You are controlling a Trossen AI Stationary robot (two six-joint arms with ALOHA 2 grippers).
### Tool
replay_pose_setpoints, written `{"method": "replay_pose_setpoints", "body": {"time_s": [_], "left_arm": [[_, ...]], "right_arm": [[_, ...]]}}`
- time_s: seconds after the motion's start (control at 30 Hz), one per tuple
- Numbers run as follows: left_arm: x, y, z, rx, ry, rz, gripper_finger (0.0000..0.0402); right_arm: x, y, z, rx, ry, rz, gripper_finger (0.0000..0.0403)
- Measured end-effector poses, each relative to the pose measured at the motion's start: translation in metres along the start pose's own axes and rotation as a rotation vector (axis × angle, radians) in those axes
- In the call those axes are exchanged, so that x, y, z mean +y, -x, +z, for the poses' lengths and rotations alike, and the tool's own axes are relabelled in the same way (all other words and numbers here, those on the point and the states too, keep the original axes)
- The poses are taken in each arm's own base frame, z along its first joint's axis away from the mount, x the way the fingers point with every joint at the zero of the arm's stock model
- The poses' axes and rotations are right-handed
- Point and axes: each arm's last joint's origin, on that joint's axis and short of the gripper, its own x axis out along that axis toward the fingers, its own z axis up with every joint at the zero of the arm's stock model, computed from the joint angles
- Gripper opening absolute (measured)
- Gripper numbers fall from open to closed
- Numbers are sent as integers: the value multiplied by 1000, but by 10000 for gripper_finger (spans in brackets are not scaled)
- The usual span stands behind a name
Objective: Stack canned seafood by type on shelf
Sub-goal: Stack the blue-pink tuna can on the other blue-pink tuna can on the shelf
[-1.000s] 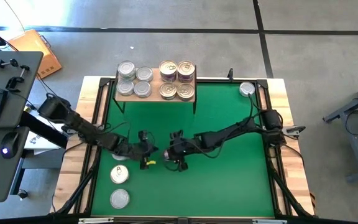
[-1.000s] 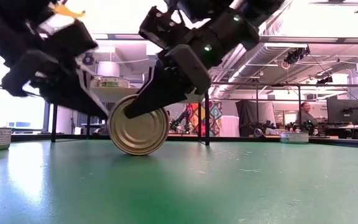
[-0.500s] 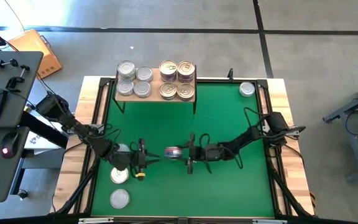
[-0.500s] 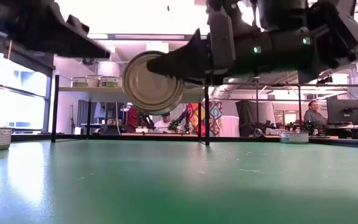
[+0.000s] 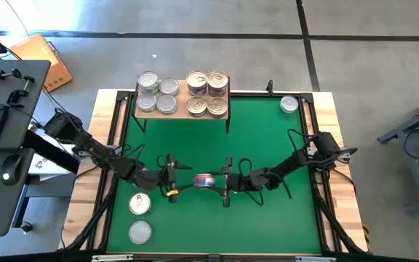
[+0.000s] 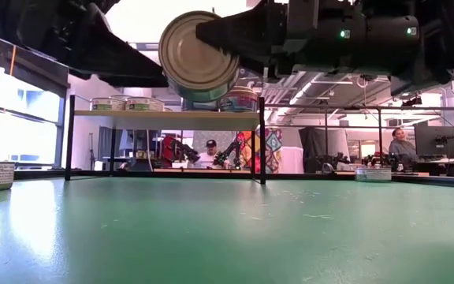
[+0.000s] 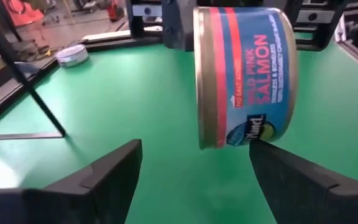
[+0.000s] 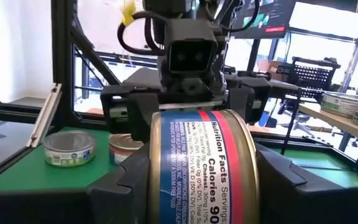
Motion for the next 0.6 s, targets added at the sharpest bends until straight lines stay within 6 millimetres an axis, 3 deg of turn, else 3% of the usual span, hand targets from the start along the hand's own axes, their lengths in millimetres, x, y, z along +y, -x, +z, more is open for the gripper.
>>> {"method": "replay_pose_setpoints", "body": {"time_s": [0.33, 0.6], "left_arm": [[-7, -12, -8, -37, -22, -16, 296], [-7, -14, -3, -86, 40, -34, 296]], "right_arm": [[-1, 0, 1, 3, 23, -68, 177], [-3, 0, 1, 15, 58, -107, 177]]}}
